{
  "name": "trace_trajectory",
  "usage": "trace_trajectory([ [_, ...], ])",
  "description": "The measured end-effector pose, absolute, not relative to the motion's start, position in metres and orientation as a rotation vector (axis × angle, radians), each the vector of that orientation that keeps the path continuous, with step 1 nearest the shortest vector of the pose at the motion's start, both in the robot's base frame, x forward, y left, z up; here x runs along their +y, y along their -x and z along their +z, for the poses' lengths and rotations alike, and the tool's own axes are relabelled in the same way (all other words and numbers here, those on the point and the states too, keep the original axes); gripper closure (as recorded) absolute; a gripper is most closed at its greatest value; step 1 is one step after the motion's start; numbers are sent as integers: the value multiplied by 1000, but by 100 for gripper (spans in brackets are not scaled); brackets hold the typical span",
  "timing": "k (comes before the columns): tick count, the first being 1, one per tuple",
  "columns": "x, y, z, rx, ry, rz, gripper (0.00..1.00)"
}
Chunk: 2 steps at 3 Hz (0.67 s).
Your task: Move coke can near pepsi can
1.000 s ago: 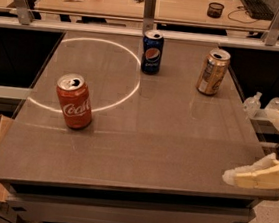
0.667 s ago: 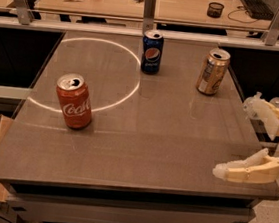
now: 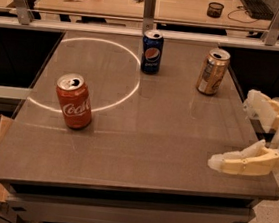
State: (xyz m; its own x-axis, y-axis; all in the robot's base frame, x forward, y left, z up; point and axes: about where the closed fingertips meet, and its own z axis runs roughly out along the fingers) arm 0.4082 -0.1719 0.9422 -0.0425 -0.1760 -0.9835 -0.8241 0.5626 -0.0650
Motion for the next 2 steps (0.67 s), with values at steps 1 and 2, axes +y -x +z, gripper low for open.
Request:
trace_trajectory([
  [1, -156, -404, 935, 1526, 884, 644, 0],
  [2, -133, -400, 923, 1450, 873, 649, 0],
])
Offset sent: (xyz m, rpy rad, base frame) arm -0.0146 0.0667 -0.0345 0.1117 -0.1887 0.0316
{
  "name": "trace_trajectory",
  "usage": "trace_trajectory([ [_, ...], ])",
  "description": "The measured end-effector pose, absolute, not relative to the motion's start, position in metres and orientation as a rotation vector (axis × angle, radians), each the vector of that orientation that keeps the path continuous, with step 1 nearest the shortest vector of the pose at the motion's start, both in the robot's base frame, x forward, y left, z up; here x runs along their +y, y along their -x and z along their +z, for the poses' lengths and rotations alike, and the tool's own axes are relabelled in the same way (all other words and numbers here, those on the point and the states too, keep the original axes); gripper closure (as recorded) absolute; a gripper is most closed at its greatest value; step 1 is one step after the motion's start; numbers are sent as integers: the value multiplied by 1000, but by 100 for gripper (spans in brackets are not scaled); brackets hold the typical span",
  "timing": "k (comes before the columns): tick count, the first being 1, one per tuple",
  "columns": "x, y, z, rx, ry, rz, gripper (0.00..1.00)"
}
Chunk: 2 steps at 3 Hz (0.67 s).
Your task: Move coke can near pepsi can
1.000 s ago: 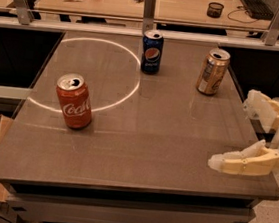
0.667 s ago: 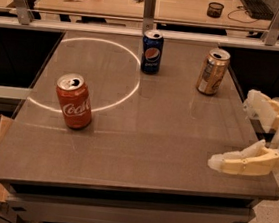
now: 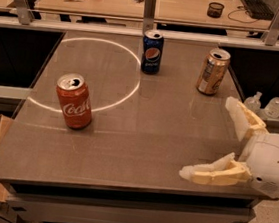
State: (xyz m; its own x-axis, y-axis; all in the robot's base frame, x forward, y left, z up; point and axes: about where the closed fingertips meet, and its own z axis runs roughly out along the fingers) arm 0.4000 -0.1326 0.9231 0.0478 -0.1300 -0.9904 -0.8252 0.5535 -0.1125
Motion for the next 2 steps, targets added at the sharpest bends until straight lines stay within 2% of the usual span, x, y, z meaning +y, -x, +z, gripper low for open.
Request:
trace_trajectory([
  [2, -81, -403, 906, 1468, 889, 625, 0],
])
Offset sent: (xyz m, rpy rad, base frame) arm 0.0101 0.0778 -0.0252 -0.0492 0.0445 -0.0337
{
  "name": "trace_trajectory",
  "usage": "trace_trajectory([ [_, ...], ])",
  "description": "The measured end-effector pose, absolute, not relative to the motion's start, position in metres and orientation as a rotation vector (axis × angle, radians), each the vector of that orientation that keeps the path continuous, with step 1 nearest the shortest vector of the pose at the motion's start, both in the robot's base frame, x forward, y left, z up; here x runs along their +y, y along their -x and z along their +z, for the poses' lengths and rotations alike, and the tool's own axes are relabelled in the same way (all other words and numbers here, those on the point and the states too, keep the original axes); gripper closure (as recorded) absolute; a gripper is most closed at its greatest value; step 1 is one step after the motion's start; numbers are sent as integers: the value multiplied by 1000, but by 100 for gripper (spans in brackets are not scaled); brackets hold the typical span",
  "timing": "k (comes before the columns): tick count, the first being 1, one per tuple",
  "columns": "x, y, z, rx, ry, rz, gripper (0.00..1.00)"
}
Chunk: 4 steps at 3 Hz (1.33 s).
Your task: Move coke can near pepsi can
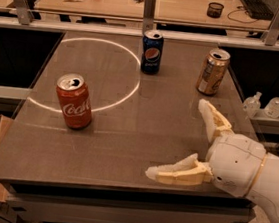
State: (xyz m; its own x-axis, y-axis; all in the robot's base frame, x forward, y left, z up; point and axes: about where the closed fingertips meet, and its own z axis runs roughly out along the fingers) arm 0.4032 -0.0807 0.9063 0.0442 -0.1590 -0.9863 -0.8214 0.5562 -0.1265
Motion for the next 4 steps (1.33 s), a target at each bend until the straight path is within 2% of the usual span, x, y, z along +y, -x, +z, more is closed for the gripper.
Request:
trace_trajectory([
  [2, -30, -419, 894, 1523, 856, 677, 0],
  [4, -11, -424, 893, 1522, 864, 677, 0],
])
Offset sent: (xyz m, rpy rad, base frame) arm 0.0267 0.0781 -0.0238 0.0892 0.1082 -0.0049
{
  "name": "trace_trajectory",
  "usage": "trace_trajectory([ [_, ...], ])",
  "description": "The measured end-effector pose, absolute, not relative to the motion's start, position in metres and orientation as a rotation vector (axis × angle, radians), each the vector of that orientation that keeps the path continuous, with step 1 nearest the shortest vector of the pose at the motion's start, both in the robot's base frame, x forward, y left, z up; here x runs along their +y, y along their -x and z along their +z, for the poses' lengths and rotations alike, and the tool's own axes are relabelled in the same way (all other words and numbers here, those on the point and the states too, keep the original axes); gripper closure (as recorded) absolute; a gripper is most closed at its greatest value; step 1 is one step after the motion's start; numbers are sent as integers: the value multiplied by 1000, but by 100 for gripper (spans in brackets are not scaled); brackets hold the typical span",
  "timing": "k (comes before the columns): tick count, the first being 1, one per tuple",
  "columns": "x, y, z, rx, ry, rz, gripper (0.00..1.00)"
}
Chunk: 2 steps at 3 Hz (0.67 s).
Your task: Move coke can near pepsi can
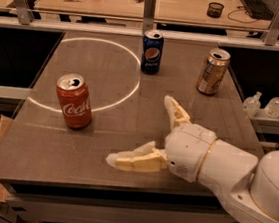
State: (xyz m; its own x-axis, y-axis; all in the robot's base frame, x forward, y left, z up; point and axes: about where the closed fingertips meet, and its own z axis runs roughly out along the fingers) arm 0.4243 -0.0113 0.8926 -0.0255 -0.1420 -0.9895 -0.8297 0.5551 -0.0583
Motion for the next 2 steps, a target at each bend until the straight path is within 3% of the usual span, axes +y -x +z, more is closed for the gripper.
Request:
trace_trajectory([
  [2, 67, -451, 869, 1572, 844, 707, 0],
])
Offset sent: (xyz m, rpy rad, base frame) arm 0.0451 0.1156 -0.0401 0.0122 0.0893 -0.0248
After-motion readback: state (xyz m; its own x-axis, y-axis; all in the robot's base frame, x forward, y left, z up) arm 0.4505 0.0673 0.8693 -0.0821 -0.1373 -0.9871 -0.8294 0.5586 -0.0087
